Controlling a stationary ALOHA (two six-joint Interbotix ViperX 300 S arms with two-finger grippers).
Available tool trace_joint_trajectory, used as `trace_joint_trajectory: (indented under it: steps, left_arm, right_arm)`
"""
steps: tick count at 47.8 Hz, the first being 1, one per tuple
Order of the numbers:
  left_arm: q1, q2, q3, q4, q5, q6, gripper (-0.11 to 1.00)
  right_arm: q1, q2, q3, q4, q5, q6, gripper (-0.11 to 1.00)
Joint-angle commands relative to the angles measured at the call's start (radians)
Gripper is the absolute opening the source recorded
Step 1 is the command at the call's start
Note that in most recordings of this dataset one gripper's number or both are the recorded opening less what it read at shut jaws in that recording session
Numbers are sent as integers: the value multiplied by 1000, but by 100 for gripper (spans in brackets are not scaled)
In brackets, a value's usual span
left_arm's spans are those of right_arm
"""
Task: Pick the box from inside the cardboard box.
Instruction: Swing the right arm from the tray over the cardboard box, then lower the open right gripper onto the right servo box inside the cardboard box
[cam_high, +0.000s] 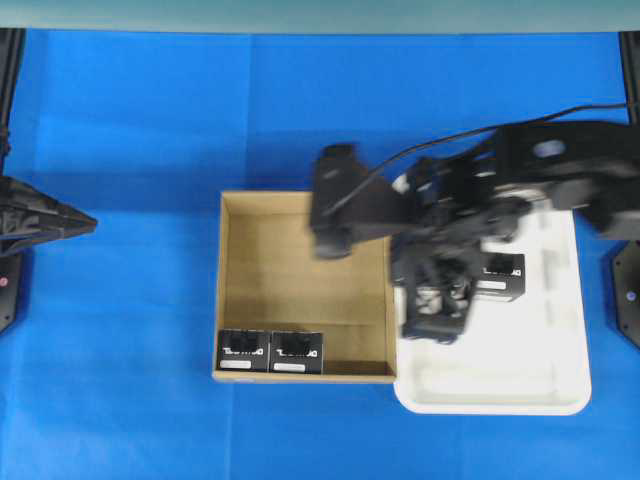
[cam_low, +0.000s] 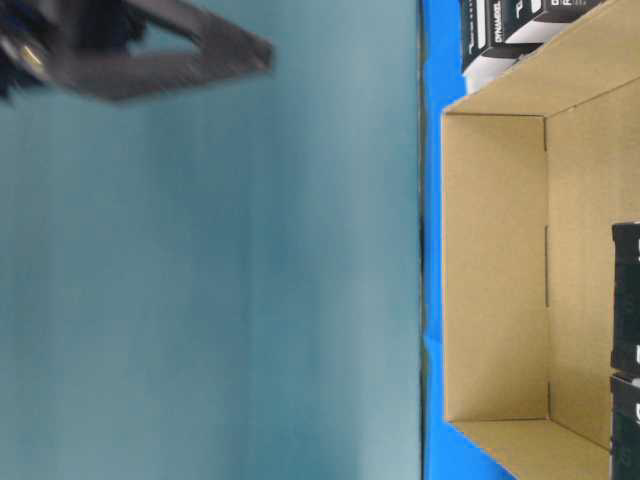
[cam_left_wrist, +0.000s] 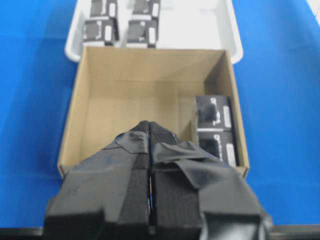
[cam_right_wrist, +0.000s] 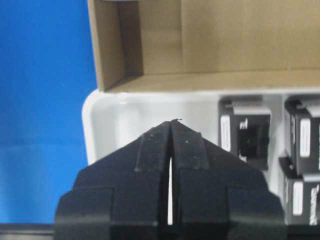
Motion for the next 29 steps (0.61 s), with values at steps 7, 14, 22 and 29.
trace_joint_trajectory:
  steps: [7, 14, 22, 29]
  left_arm:
    - [5, -2, -31, 3, 14, -20, -6]
    - [5, -5, -31, 3, 15, -32, -6]
    - [5, -6, -31, 3, 25, -34, -6]
    - [5, -12, -31, 3, 38, -34, -6]
  right_arm:
    - [-6, 158, -133, 3, 29, -46, 2]
    - [-12, 230, -204, 3, 28, -44, 4]
    - [-8, 290, -258, -2, -8, -43, 7]
    - [2, 321, -276, -2, -37, -41, 10]
